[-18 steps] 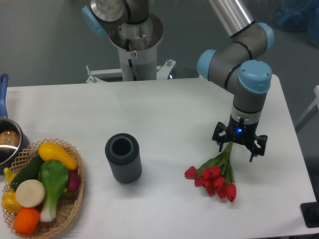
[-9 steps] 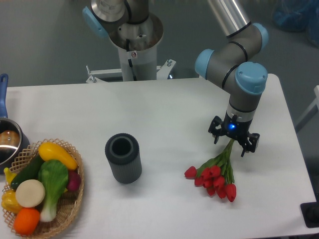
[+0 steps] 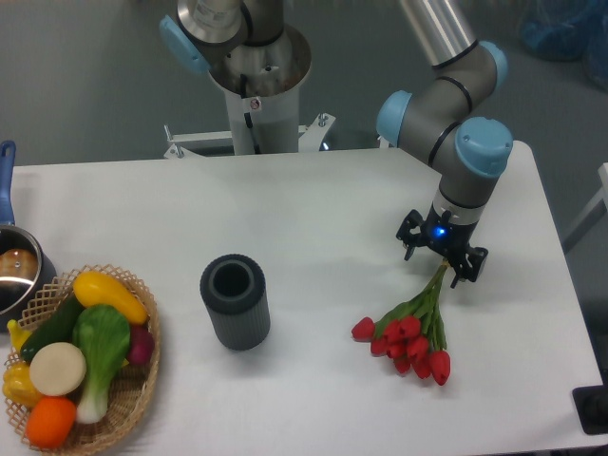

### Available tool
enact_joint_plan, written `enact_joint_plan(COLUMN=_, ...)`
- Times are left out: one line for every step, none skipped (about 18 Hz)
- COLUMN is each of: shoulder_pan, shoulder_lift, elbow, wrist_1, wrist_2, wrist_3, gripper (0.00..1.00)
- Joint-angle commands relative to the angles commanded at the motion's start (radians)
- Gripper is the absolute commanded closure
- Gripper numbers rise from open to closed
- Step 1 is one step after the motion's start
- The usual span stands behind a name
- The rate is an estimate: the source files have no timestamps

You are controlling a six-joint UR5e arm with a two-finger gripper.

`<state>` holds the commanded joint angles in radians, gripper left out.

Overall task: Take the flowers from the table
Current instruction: 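Lower the open gripper onto the green tulip stems, then close the gripper around the tulip stems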

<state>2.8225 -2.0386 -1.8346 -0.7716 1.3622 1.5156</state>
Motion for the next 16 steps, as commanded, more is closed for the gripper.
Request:
enact_joint_plan(shoulder_pan=0.0, shoulder_lift=0.0, elbow=0.0, wrist_1=0.0, wrist_2=0.0, wrist_3=-0.002, gripper=0.0)
enact_joint_plan(shoulder_pan=-0.002, shoulder_lift=0.0, elbow=0.0, wrist_1=0.0, wrist_2=0.0, wrist_3=-0.006, gripper=0.0)
enact_joint_plan(shoulder_pan=-0.002, shoulder_lift=-0.002, elbow=0.002, wrist_1=0.0, wrist_2=0.0, wrist_3=-0.009, gripper=0.0)
enact_joint_plan(shoulder_pan=-0.005, shoulder_lift=-0.008, elbow=0.005, wrist_1=0.002, wrist_2=0.002, wrist_3=-0.009, gripper=0.0)
enact_joint_plan(shoulder_pan=-0.006, shoulder_lift=-0.011, elbow=0.011, wrist_1=0.002, wrist_2=0.002, wrist_3=-0.009, gripper=0.0)
enact_joint_plan(shoulder_pan=-0.006, shoulder_lift=-0.015, elbow=0.015, wrist_1=0.002, wrist_2=0.003, wrist_3=-0.011, gripper=0.0)
enact_joint_plan(shoulder_pan=-0.008, shoulder_lift=-0.02, elbow=0.021, wrist_1=0.002, wrist_2=0.003, wrist_3=-0.011, gripper=0.01)
enact_joint_plan(shoulder_pan=-0.009, shoulder_lift=-0.02, elbow=0.023, wrist_1=0.002, wrist_2=0.003, wrist_3=-0.009, gripper=0.04)
enact_joint_plan(shoulder_pan=-0.009, shoulder_lift=-0.02, elbow=0.026, wrist_1=0.002, wrist_2=0.003, wrist_3=-0.009, gripper=0.13)
enact_joint_plan(shoulder_pan=-0.009, shoulder_lift=-0.02, elbow=0.026, wrist_1=0.002, wrist_2=0.003, wrist_3=-0.009, gripper=0.24)
enact_joint_plan(shoulder_pan=-0.009, shoulder_lift=-0.02, elbow=0.026, wrist_1=0.002, wrist_2=0.003, wrist_3=-0.008, gripper=0.31)
enact_joint_plan(shoulder_pan=-0.008, shoulder_lift=-0.02, elbow=0.026, wrist_1=0.002, wrist_2=0.003, wrist_3=-0.006, gripper=0.33)
enact_joint_plan(shoulder_pan=-0.008, shoulder_lift=-0.02, elbow=0.028, wrist_1=0.002, wrist_2=0.003, wrist_3=-0.006, gripper=0.37)
enact_joint_plan(shoulder_pan=-0.008, shoulder_lift=-0.02, elbow=0.028, wrist_1=0.002, wrist_2=0.003, wrist_3=-0.005, gripper=0.45)
enact_joint_plan(shoulder_pan=-0.008, shoulder_lift=-0.018, elbow=0.034, wrist_1=0.0, wrist_2=0.002, wrist_3=-0.006, gripper=0.53)
enact_joint_plan(shoulder_pan=-0.008, shoulder_lift=-0.018, elbow=0.035, wrist_1=0.002, wrist_2=0.002, wrist_3=-0.008, gripper=0.61)
